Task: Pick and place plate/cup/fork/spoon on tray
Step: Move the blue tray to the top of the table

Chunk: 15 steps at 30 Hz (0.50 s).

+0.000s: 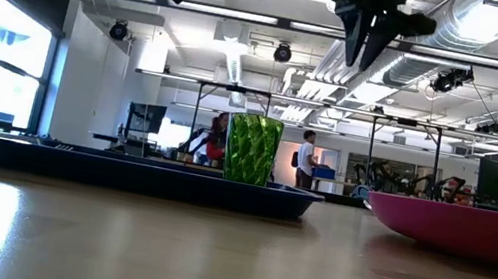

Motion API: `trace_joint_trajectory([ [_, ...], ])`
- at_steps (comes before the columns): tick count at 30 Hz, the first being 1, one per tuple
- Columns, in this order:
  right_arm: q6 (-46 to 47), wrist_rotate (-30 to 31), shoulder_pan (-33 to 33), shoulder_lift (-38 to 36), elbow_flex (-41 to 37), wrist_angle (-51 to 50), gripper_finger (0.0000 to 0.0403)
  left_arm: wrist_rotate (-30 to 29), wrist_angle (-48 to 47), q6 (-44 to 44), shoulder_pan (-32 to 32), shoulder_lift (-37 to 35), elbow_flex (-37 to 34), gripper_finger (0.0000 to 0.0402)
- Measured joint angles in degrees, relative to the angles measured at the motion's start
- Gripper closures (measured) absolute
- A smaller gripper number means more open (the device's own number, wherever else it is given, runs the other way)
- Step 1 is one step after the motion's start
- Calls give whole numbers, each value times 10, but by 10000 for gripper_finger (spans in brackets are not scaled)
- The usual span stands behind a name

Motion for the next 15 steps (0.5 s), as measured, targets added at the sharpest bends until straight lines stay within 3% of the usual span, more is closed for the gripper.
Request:
trace_joint_trajectory([
  [15,90,-36,-4,-137,-346,386,311,0,-23,0,0,2,0,321],
])
